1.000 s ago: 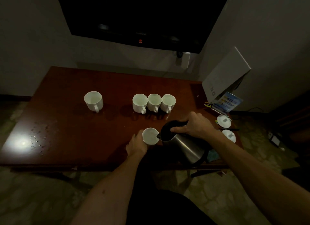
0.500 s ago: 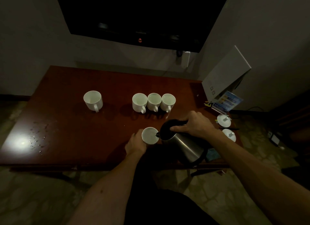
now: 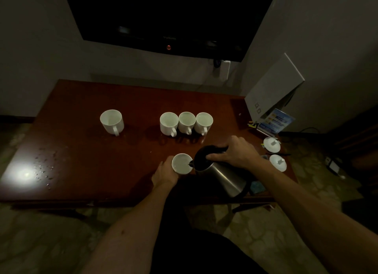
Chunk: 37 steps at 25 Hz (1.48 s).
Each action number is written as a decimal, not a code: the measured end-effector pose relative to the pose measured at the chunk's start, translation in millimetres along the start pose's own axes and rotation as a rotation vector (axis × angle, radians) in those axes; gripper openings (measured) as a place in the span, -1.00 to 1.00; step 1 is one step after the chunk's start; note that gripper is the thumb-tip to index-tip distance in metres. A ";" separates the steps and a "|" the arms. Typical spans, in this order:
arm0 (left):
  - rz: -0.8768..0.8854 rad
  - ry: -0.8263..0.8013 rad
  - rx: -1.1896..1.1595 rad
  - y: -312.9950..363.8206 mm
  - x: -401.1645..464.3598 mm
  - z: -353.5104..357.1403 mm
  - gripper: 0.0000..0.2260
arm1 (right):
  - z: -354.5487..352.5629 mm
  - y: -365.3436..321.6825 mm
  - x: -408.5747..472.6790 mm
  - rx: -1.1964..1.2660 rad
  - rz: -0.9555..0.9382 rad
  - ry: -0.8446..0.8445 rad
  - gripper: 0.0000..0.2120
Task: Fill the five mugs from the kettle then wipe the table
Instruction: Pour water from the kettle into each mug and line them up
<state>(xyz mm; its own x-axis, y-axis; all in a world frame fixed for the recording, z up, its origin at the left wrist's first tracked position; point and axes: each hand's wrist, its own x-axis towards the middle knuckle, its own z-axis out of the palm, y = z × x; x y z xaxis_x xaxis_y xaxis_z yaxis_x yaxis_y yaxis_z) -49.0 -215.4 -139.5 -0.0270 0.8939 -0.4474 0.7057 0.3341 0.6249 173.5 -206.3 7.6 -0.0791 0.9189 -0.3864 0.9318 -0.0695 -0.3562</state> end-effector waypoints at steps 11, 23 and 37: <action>-0.014 -0.001 0.027 -0.3 2.9 1.8 -0.62 | -0.2 -1.2 4.3 -0.033 -0.004 -0.012 -0.53; -0.009 0.006 0.029 -4.7 8.8 6.2 -0.62 | -2.4 -2.4 2.9 -0.017 -0.005 -0.011 -0.55; 0.005 0.028 0.043 -8.6 10.9 8.2 -0.65 | -7.3 -5.1 4.0 -0.017 0.010 -0.015 -0.64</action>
<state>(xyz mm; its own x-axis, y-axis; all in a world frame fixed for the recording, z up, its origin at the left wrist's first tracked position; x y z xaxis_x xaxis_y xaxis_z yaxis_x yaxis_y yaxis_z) -49.5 -211.0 -155.0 -0.0427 0.9035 -0.4264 0.7358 0.3172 0.5983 171.1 -199.4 14.1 -0.0749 0.9124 -0.4024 0.9386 -0.0717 -0.3374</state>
